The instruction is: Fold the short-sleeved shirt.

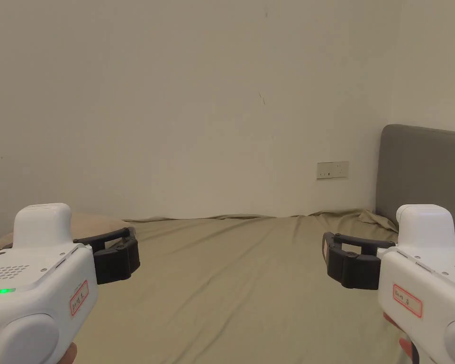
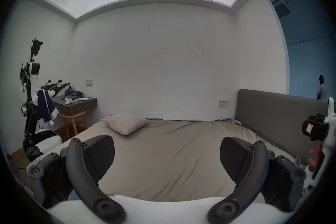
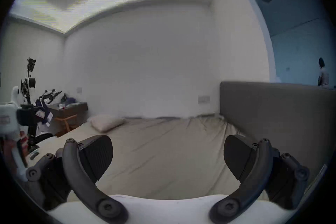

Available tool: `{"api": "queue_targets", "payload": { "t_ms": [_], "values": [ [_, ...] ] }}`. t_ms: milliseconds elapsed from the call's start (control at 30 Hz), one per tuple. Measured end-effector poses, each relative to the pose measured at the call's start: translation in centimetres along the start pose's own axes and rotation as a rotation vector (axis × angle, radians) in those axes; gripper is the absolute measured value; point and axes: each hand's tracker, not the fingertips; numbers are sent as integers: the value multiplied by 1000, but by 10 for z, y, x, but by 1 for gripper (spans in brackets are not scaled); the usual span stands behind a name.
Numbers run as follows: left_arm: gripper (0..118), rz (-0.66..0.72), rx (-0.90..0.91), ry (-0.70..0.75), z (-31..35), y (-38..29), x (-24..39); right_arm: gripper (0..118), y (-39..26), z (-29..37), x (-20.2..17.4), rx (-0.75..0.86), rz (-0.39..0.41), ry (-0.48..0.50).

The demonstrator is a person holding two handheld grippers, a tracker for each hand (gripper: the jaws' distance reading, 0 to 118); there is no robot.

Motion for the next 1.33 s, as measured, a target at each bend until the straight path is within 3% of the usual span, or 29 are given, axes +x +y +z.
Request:
{"api": "queue_targets", "payload": {
  "t_ms": [67,267,367,533,600,733,767,867,1100,1333],
  "values": [
    [118,-17,-8,-1,0,-1,0,118,-1,0,5,64,-45,71],
    [118,-7,8,37,4,-4,-1,118,12,3,0,14,0,-35],
    [118,17,6,27,5,-1,-4,118,18,8,4,34,-42,33],
    [118,29,1,26,5,1,-5,118,24,17,4,69,-15,87],
    [118,21,0,33,5,1,-5,118,24,18,3,100,-13,67],
    [118,32,-4,42,4,2,-7,118,21,16,-1,80,-109,-53],
    [118,35,-5,46,3,2,-7,118,18,14,-5,91,-92,-73],
    [118,17,3,87,3,2,-5,118,5,7,-11,164,68,-69],
    [118,-71,15,114,2,-3,1,118,3,2,-6,115,41,-3],
    [118,-43,-14,90,-2,-4,-1,118,1,6,-8,159,76,-33]
  ]
}}
